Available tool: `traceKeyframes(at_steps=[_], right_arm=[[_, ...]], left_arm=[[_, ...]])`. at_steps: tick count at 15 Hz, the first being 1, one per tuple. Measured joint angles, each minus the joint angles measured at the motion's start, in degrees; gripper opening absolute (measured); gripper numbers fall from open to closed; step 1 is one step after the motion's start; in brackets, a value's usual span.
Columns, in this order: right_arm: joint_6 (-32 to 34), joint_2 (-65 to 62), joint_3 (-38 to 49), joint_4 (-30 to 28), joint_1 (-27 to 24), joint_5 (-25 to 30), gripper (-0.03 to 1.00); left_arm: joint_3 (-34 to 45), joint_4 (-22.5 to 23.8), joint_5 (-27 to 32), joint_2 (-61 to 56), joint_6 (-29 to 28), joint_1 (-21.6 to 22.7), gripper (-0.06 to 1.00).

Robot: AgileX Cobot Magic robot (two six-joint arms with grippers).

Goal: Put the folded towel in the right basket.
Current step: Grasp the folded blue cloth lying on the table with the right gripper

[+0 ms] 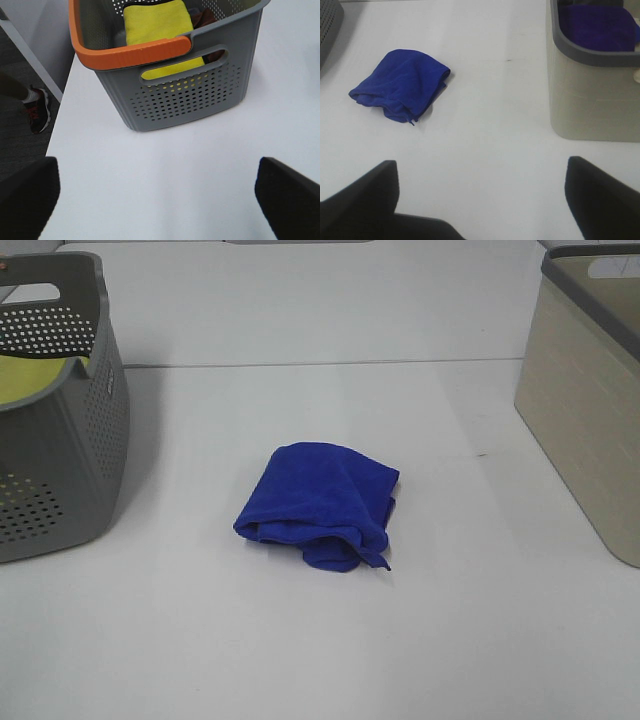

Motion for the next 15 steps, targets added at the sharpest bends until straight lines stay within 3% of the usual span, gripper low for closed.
traceKeyframes(at_steps=[3, 4, 9, 15], right_arm=[[-0.1, 10.7, -4.4, 0.3, 0.0, -3.8, 0.87], [-1.3, 19.3, -7.4, 4.5, 0.0, -5.6, 0.87], [-14.1, 37.6, -16.2, 22.9, 0.0, -6.2, 0.82], [-22.1, 57.5, -27.8, 35.8, 0.0, -6.4, 0.81]], left_arm=[[0.0, 0.0, 0.0, 0.0, 0.0, 0.0, 0.99], [0.0, 0.0, 0.0, 0.0, 0.0, 0.0, 0.99], [0.0, 0.0, 0.0, 0.0, 0.0, 0.0, 0.99], [0.0, 0.0, 0.0, 0.0, 0.0, 0.0, 0.99]])
